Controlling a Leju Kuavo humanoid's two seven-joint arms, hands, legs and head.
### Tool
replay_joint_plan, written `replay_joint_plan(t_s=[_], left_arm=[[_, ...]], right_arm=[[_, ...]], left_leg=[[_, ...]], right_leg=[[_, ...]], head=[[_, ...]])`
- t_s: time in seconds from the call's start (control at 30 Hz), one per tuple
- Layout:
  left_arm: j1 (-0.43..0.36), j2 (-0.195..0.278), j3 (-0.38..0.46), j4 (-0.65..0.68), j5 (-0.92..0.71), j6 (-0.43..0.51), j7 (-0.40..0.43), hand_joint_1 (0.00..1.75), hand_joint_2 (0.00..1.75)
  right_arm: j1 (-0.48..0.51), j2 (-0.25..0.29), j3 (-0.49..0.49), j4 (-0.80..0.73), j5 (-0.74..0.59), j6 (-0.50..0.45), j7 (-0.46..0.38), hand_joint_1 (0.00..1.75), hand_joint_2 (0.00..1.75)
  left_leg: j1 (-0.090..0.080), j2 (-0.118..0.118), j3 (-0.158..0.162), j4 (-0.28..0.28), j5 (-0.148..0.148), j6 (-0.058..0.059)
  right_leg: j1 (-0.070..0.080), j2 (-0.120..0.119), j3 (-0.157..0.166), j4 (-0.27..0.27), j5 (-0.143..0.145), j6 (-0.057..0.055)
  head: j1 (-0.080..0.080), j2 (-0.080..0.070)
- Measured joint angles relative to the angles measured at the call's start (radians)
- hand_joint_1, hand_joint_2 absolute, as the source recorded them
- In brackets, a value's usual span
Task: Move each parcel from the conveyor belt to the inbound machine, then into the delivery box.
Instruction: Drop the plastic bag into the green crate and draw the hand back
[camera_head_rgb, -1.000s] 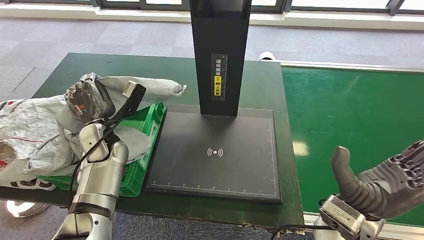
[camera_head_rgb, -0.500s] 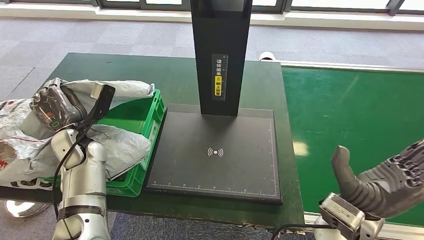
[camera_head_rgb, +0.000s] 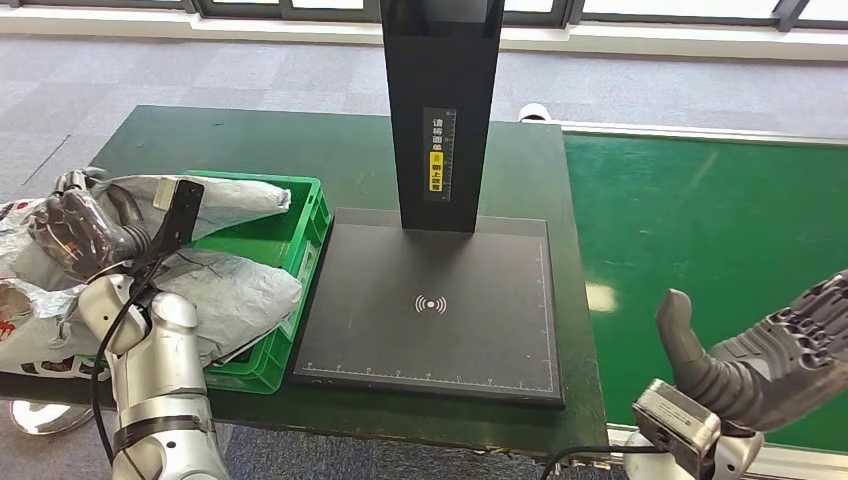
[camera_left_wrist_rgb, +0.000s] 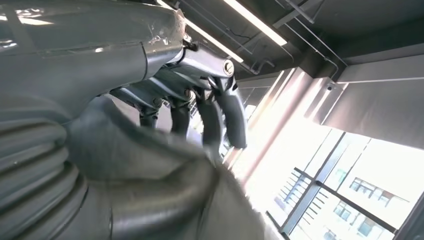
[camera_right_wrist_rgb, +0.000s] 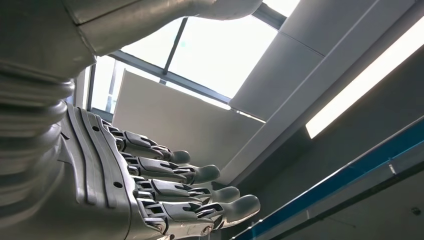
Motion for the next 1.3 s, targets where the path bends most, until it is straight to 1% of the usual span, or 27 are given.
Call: replay_joint_plan(t_s=[0.03, 0.13, 0.27, 0.33, 0.43, 0.5, 0.6, 0.63, 0.7, 0.77, 0.83, 0.9, 1.03, 1.13, 1.2, 1.3], left_arm=[[0.0, -0.002, 0.0, 0.0, -0.001, 0.0, 0.003, 0.0, 0.0], [0.0, -0.008, 0.004, 0.0, -0.002, 0.0, -0.009, 0.0, 0.0], [-0.001, -0.017, 0.018, 0.001, 0.004, 0.0, -0.056, 0.0, 0.0], [-0.005, -0.025, 0.035, -0.004, 0.014, 0.0, -0.106, 0.0, 0.0], [-0.02, -0.041, 0.088, -0.016, 0.037, 0.0, -0.204, 0.0, 0.0], [-0.03, -0.048, 0.123, -0.02, 0.045, 0.0, -0.235, 0.0, 0.0], [-0.04, -0.055, 0.155, -0.025, 0.063, 0.0, -0.26, 0.0, 0.0], [-0.043, -0.056, 0.167, -0.029, 0.084, 0.0, -0.284, 0.0, 0.0], [-0.052, -0.058, 0.196, -0.038, 0.167, 0.0, -0.366, 0.0, 0.0], [-0.055, -0.061, 0.215, -0.047, 0.306, 0.0, -0.443, 0.0, 0.0], [-0.04, -0.067, 0.194, -0.052, 0.512, 0.0, -0.473, 0.0, 0.87], [0.002, -0.072, 0.113, -0.059, 0.747, 0.0, -0.478, 0.0, 1.75], [0.119, -0.068, -0.14, -0.131, 1.086, -0.018, -0.483, 0.0, 1.75], [0.218, -0.053, -0.332, -0.234, 1.274, -0.085, -0.484, 0.0, 1.75], [0.269, -0.044, -0.427, -0.299, 1.353, -0.173, -0.484, 0.0, 1.75], [0.315, -0.034, -0.518, -0.374, 1.415, -0.277, -0.484, 0.0, 1.75]], right_arm=[[0.0, 0.0, 0.0, 0.001, 0.001, 0.0, -0.001, 0.0, 1.75], [0.0, 0.0, 0.0, 0.007, 0.003, 0.0, -0.002, 0.0, 1.75], [0.0, 0.0, 0.0, 0.015, 0.009, 0.0, -0.002, 0.0, 1.75], [0.0, 0.0, 0.0, 0.02, 0.013, 0.0, -0.002, 0.0, 1.75], [-0.001, 0.0, 0.0, 0.03, 0.019, 0.0, -0.002, 0.0, 1.75], [-0.002, 0.0, -0.001, 0.035, 0.021, 0.0, -0.002, 0.0, 1.75], [-0.002, 0.0, -0.001, 0.041, 0.021, 0.0, -0.002, 0.0, 1.75], [-0.002, 0.0, -0.001, 0.044, 0.021, 0.0, -0.002, 0.0, 1.75], [-0.003, 0.0, -0.002, 0.048, 0.02, 0.0, -0.002, 0.0, 1.75], [-0.003, 0.0, -0.002, 0.052, 0.02, 0.0, -0.002, 0.0, 1.75], [-0.003, 0.0, -0.002, 0.056, 0.02, 0.0, -0.002, 0.0, 1.75], [-0.003, 0.0, -0.003, 0.06, 0.018, 0.0, -0.002, 0.0, 1.75], [-0.004, 0.0, 0.001, 0.081, 0.011, 0.0, -0.003, 0.0, 1.75], [-0.003, 0.0, 0.02, 0.123, -0.022, 0.001, -0.003, 0.0, 1.75], [-0.006, -0.002, 0.047, 0.165, -0.072, 0.002, -0.004, 0.0, 1.75], [-0.007, -0.006, 0.092, 0.231, -0.139, 0.005, -0.005, 0.0, 1.75]], left_leg=[[0.0, 0.0, 0.0, 0.0, 0.0, 0.0], [0.0, 0.0, 0.0, 0.0, 0.0, 0.0], [0.0, 0.0, 0.0, 0.0, 0.0, 0.0], [0.0, 0.0, 0.0, 0.0, 0.0, 0.0], [0.0, 0.0, 0.0, 0.0, 0.0, 0.0], [0.0, 0.0, 0.0, 0.0, 0.0, 0.0], [0.0, 0.0, 0.0, 0.0, 0.0, 0.0], [0.0, 0.0, 0.0, 0.0, 0.0, 0.0], [0.0, 0.0, 0.0, 0.0, 0.0, 0.0], [0.0, 0.0, 0.0, 0.0, 0.0, 0.0], [0.0, 0.0, 0.0, 0.0, 0.0, 0.0], [0.0, -0.001, 0.0, 0.0, 0.0, 0.0], [0.0, -0.003, -0.001, 0.0, 0.0, 0.0], [0.0, -0.002, -0.002, 0.0, -0.001, 0.001], [0.0, -0.003, -0.002, 0.0, -0.001, 0.001], [0.0, -0.003, -0.002, 0.0, -0.001, 0.001]], right_leg=[[0.0, 0.0, 0.0, 0.0, 0.0, 0.0], [0.0, 0.0, 0.0, 0.0, 0.0, 0.0], [0.0, 0.0, 0.0, 0.0, 0.0, 0.0], [0.0, 0.0, 0.0, 0.0, 0.0, 0.0], [0.0, 0.0, 0.0, 0.0, 0.0, 0.0], [0.0, 0.0, 0.0, 0.0, 0.0, 0.0], [0.0, 0.0, 0.0, 0.0, 0.0, 0.0], [0.0, 0.0, 0.0, 0.0, 0.0, 0.0], [0.0, 0.0, 0.0, 0.0, 0.0, 0.0], [0.0, 0.0, 0.0, 0.0, 0.0, 0.0], [0.0, 0.0, 0.0, 0.0, 0.0, 0.0], [0.0, -0.001, 0.0, 0.0, 0.0, 0.0], [-0.001, -0.002, 0.0, 0.0, 0.0, 0.0], [-0.001, -0.001, 0.0, 0.0, -0.001, 0.0], [-0.001, -0.002, 0.0, 0.0, -0.001, 0.0], [-0.001, -0.002, 0.0, 0.0, -0.001, 0.0]], head=[[0.0, 0.0], [0.0, 0.0], [0.0, 0.0], [0.0, 0.0], [0.0, 0.0], [0.0, 0.0], [0.0, 0.0], [0.0, 0.0], [0.0, 0.0], [0.0, 0.0], [0.0, 0.0], [0.0, 0.0], [0.0, 0.0], [0.0, 0.0], [0.0, 0.0], [0.0, 0.0]])
